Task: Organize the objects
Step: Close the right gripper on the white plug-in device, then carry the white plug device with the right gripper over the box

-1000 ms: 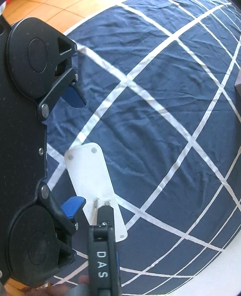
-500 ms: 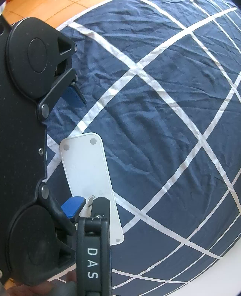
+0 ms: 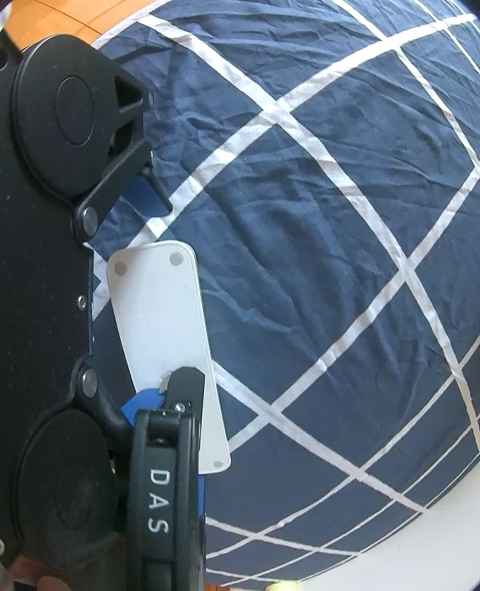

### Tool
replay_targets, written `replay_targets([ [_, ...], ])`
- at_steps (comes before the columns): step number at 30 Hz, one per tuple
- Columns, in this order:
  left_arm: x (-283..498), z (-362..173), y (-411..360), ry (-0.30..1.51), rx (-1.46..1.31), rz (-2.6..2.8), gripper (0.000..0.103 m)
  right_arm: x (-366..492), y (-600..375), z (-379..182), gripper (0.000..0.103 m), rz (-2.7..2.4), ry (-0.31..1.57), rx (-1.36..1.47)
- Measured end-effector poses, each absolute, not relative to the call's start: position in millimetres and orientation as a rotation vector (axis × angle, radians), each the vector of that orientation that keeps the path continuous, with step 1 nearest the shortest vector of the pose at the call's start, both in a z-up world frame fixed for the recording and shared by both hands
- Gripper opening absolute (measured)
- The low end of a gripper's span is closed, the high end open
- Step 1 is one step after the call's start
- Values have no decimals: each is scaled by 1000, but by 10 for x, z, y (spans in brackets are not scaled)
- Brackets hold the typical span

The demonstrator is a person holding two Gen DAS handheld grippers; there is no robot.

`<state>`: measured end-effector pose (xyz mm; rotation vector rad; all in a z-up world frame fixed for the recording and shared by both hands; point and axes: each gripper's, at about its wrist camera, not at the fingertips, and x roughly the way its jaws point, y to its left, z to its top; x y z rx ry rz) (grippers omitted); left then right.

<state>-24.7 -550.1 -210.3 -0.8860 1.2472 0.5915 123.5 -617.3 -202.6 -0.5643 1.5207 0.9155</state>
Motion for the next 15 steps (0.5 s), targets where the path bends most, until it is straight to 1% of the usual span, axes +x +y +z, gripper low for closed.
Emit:
replay_targets([
  [3,-248,-2080,-5495,1235,-894,569,83,1244,-6192,-2033,91,914,1519,-561],
  [15,-265,-2046,-5450,1254,-873,525,82,1177,-6231,-1976,90,883,1508,-536],
])
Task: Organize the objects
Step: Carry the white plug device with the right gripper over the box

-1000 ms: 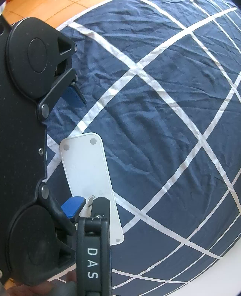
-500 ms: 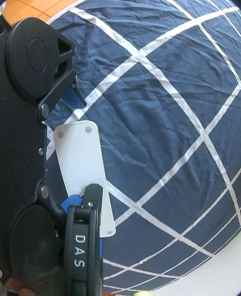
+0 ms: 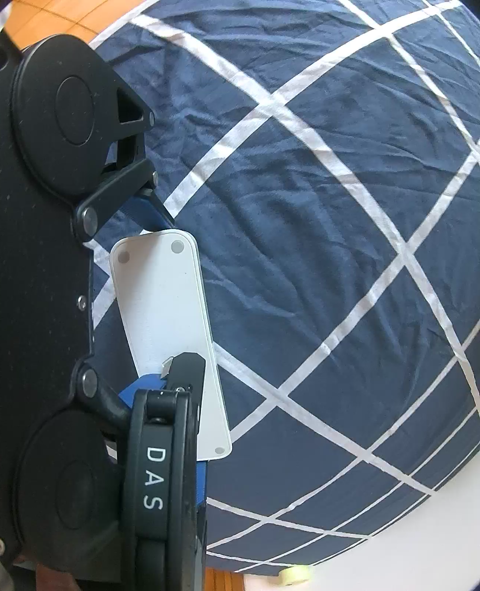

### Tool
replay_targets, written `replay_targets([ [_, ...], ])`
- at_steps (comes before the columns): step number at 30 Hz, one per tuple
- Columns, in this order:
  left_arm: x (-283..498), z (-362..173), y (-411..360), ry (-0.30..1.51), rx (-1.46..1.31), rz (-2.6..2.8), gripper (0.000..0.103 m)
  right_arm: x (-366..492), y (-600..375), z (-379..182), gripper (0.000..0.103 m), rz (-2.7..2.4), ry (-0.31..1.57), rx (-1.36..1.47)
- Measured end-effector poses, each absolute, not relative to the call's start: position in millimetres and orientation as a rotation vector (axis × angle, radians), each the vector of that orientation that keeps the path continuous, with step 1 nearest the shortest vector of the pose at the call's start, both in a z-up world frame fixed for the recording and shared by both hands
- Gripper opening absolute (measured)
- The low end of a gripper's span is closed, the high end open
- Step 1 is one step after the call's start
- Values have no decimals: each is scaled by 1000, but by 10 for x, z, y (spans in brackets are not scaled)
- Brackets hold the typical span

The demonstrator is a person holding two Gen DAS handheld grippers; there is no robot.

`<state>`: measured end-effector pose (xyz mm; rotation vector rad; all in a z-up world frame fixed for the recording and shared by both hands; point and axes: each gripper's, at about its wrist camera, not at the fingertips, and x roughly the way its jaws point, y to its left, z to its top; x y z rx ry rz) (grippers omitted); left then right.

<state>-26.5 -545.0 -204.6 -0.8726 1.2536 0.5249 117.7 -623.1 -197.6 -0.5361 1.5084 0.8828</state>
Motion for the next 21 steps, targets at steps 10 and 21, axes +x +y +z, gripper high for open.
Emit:
replay_targets([
  [10,-339,-1671,-5334,1238,-760,497,82,1040,-6224,-1661,90,866,1464,-426],
  [21,-351,-1353,-5035,1206,-658,487,82,976,-6008,-1385,90,866,1405,-328],
])
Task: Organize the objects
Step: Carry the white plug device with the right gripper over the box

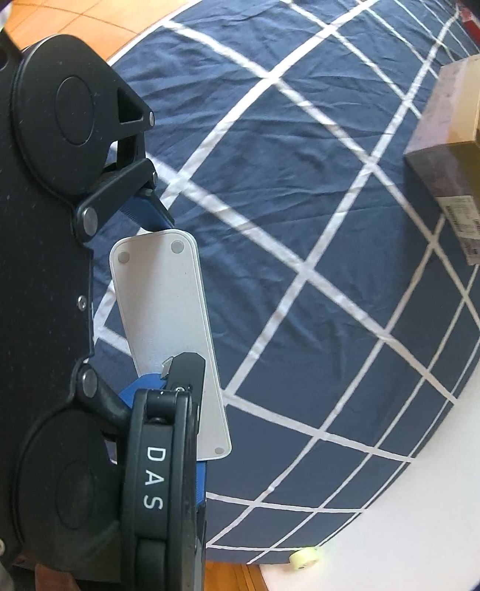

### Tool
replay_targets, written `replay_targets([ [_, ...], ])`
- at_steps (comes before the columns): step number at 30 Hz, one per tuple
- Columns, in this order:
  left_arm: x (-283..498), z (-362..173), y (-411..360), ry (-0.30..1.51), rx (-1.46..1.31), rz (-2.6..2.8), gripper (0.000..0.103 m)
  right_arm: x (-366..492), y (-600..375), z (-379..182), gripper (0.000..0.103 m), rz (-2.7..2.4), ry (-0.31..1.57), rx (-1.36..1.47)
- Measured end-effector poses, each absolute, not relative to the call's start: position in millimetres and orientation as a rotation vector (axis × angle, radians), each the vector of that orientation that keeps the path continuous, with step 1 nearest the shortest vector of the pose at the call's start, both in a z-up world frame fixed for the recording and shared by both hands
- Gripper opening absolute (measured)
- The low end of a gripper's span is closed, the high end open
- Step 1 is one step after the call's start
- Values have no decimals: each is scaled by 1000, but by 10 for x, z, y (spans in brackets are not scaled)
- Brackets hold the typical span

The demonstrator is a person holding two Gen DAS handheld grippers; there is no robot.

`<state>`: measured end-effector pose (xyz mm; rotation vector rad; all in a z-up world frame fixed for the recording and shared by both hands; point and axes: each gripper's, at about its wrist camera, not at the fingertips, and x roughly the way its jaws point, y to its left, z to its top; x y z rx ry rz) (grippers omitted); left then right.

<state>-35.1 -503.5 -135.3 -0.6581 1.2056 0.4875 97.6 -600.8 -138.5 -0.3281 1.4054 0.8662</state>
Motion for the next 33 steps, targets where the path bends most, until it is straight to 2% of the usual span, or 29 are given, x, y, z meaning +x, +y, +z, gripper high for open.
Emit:
replay_targets([
  [9,-304,-1227,-4520,1189,-592,421,82,952,-5603,-1255,90,806,1359,-274],
  [33,-181,-667,-2375,1219,-361,225,82,687,-3707,-803,90,620,1315,-40],
])
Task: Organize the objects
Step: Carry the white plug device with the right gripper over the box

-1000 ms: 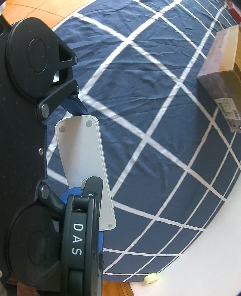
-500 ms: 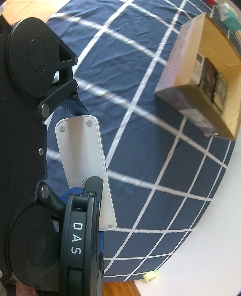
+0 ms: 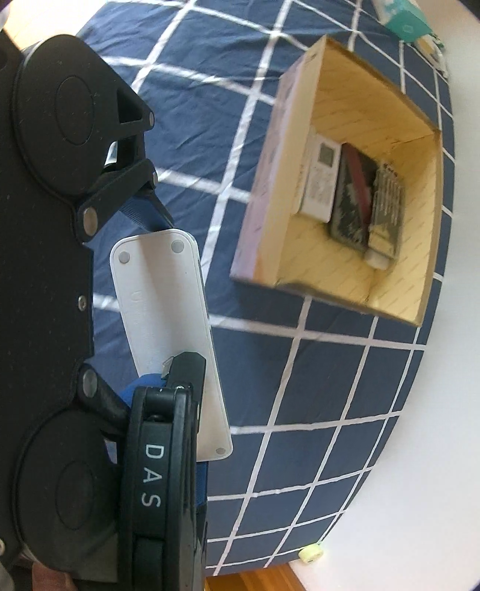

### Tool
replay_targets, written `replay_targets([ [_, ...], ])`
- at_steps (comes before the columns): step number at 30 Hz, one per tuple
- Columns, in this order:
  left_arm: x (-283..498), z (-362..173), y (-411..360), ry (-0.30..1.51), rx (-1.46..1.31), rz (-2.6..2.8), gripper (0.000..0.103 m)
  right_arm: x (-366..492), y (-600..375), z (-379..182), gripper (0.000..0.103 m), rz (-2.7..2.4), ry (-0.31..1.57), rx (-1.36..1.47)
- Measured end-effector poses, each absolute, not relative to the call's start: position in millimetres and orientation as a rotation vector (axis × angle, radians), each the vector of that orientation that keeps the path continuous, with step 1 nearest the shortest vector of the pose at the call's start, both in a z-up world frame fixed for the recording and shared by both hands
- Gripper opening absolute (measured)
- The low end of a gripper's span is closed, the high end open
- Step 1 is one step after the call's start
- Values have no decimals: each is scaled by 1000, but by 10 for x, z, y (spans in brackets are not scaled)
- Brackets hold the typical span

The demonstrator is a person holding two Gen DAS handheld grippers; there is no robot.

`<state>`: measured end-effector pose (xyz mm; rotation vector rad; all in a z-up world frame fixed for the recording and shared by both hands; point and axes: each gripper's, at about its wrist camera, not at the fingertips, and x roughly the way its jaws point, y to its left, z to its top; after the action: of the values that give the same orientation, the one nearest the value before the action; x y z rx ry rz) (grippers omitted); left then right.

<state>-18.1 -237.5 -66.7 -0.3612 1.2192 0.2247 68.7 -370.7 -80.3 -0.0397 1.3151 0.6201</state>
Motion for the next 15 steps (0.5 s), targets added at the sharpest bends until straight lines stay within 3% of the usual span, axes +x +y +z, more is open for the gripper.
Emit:
replay_targets([
  [15,-19,-444,-1814,1182,-313,200,82,811,-3175,-604,90,585,1274,18],
])
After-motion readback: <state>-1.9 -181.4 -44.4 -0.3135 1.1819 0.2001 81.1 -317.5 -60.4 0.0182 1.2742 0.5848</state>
